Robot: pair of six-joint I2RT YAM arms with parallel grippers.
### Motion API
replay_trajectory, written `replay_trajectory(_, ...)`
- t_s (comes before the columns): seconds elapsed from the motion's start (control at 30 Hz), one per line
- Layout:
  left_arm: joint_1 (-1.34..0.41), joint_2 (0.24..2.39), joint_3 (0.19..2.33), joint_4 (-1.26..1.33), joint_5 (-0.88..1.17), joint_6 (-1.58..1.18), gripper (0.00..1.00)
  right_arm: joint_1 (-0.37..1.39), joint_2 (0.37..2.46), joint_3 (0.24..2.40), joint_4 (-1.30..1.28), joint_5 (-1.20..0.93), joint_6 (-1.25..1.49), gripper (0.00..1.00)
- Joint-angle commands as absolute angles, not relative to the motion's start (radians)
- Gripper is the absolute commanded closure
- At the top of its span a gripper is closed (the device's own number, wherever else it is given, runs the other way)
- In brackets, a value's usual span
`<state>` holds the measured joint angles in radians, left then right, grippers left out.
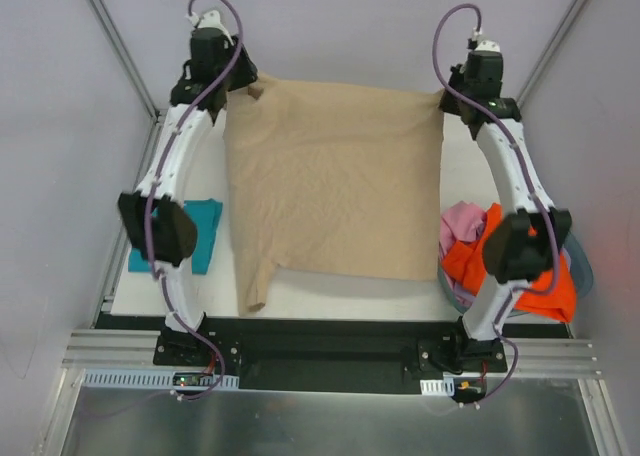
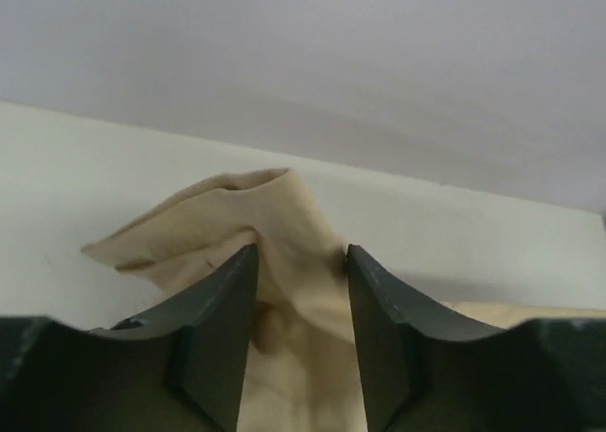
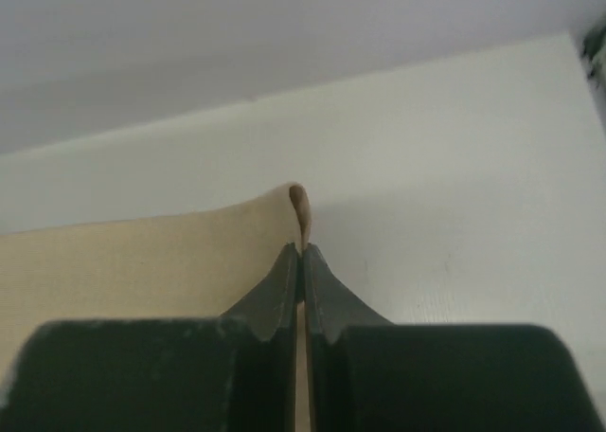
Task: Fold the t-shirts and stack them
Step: Flatten out the tshirt
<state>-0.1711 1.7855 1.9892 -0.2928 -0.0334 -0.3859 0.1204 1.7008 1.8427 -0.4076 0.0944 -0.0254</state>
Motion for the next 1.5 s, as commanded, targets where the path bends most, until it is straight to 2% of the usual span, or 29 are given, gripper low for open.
replay_trajectory(0.0,-0.153,2.092,2.236,-0.379,0.021,-0.338,0.15,0.048,2.027,2.034,-0.449,0.088,0.023,0.81)
replay_trajectory(0.03,-0.152,2.150,2.262,-0.380,0.028,-0.331,0.01,0.040,2.084,2.148,-0.460,0.063,0.025,0.67)
replay_trajectory(0.07,-0.150,2.164,2.282,-0.380,0.029,-0.315,0.01,0.034,2.138,2.201,-0.469,0.036,0.025,0.51)
replay_trajectory(0.1,-0.150,2.172,2.281,-0.380,0.023,-0.305,0.01,0.023,2.220,2.259,-0.498,-0.028,0.025,0.10)
replay_trajectory(0.13,-0.149,2.168,2.273,-0.379,0.018,-0.296,0.01,0.021,2.249,2.322,-0.508,-0.050,0.025,0.03)
replay_trajectory(0.23,-0.149,2.103,2.182,-0.379,-0.023,-0.285,0.01,0.025,2.235,2.275,-0.456,-0.104,0.034,0.03)
replay_trajectory(0.33,-0.149,2.007,2.039,-0.380,-0.006,-0.310,0.01,0.032,2.123,2.111,-0.393,-0.127,0.031,0.03)
replay_trajectory(0.47,-0.149,1.863,1.799,-0.379,0.043,-0.379,0.01,0.073,1.950,1.944,-0.432,-0.167,-0.018,0.03)
replay_trajectory(0.67,-0.149,1.587,1.466,-0.380,0.083,-0.495,0.01,0.257,1.801,1.701,-0.521,-0.137,-0.081,0.03)
replay_trajectory(0.83,-0.156,1.314,1.189,-0.379,0.071,-0.572,0.01,0.374,1.815,1.640,-0.560,-0.155,-0.020,0.03)
replay_trajectory(0.97,-0.156,1.203,1.028,-0.379,0.081,-0.620,0.01,0.406,1.922,1.687,-0.546,-0.231,-0.003,0.03)
replay_trajectory(1.27,-0.156,1.209,1.006,-0.380,0.071,-0.621,0.01,0.387,2.193,1.899,-0.604,-0.149,0.014,0.03)
replay_trajectory(1.47,-0.156,1.322,1.066,-0.379,0.074,-0.608,0.01,0.305,2.272,1.925,-0.601,-0.230,0.047,0.03)
